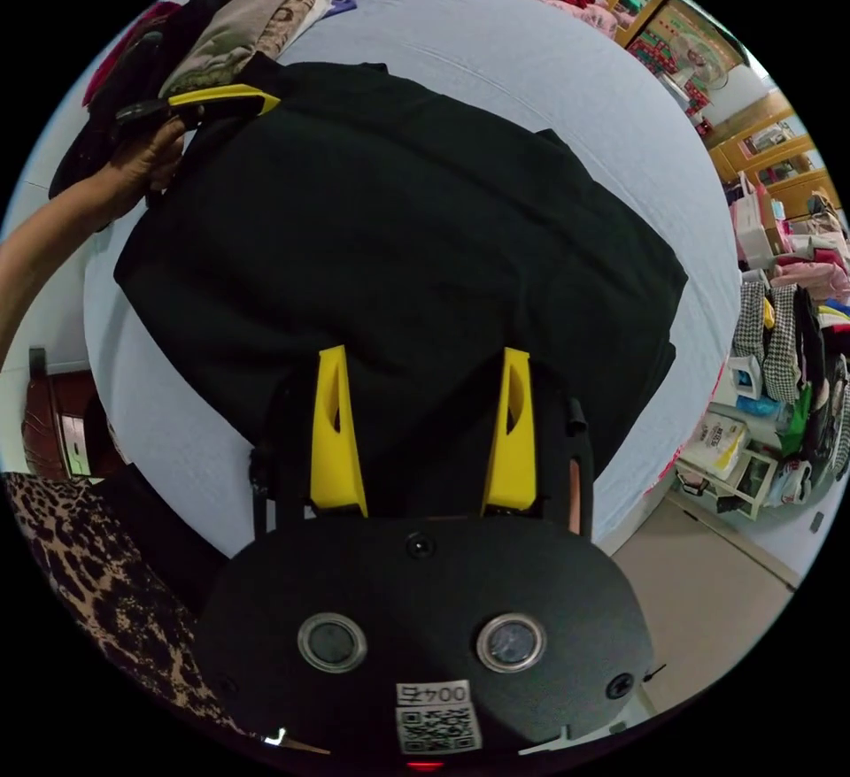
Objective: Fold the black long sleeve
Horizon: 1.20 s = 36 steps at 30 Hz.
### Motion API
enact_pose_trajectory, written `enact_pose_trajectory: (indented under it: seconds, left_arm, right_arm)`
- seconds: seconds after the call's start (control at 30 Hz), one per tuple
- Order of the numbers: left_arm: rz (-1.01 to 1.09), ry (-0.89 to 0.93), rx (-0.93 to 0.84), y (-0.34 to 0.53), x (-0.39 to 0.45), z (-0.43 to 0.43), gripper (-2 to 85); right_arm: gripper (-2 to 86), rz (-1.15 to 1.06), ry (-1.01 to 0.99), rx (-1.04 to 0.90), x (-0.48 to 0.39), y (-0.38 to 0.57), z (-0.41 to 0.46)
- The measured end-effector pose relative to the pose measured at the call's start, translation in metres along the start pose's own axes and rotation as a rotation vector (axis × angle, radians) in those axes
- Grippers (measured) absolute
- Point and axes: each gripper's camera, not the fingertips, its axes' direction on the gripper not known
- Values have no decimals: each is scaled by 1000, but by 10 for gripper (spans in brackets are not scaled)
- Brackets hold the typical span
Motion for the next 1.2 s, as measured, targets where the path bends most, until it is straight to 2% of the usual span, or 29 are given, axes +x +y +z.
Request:
enact_pose_trajectory:
  seconds: [0.33, 0.4, 0.47, 0.5, 0.57, 0.6, 0.67, 0.77, 0.83, 1.0, 1.2]
  left_arm:
    - [-15, -5, -7, -5, 14, 4, 123]
    - [-16, -5, -10, -5, 18, 5, 122]
    - [-16, -2, -18, -6, 22, 5, 122]
    - [-15, -2, -19, -6, 23, 5, 122]
    - [-17, -1, -14, -5, 29, 5, 122]
    - [-16, -2, -12, -5, 30, 5, 122]
    - [-18, -1, -2, -3, 36, 5, 122]
    - [-17, 0, 0, -1, 44, 4, 122]
    - [-16, 0, -2, 0, 50, 4, 122]
    - [-15, 5, -6, 4, 65, 2, 122]
    - [-6, 10, -2, 11, 87, -2, 122]
  right_arm:
    - [223, 41, -20, 200, 49, 52, 43]
    - [185, 55, -52, 230, 63, 64, 47]
    - [101, 80, -234, 341, 98, 103, 41]
    - [101, 105, -298, 380, 111, 117, 39]
    - [138, 315, -512, 511, 167, 185, 44]
    - [145, 376, -569, 529, 181, 202, 50]
    - [169, 596, -812, 559, 230, 266, 85]
    - [169, 766, -945, 557, 258, 311, 125]
    - [153, 788, -994, 538, 265, 315, 140]
    - [57, 799, -960, 455, 274, 298, 160]
    - [63, 833, -805, 403, 286, 311, 153]
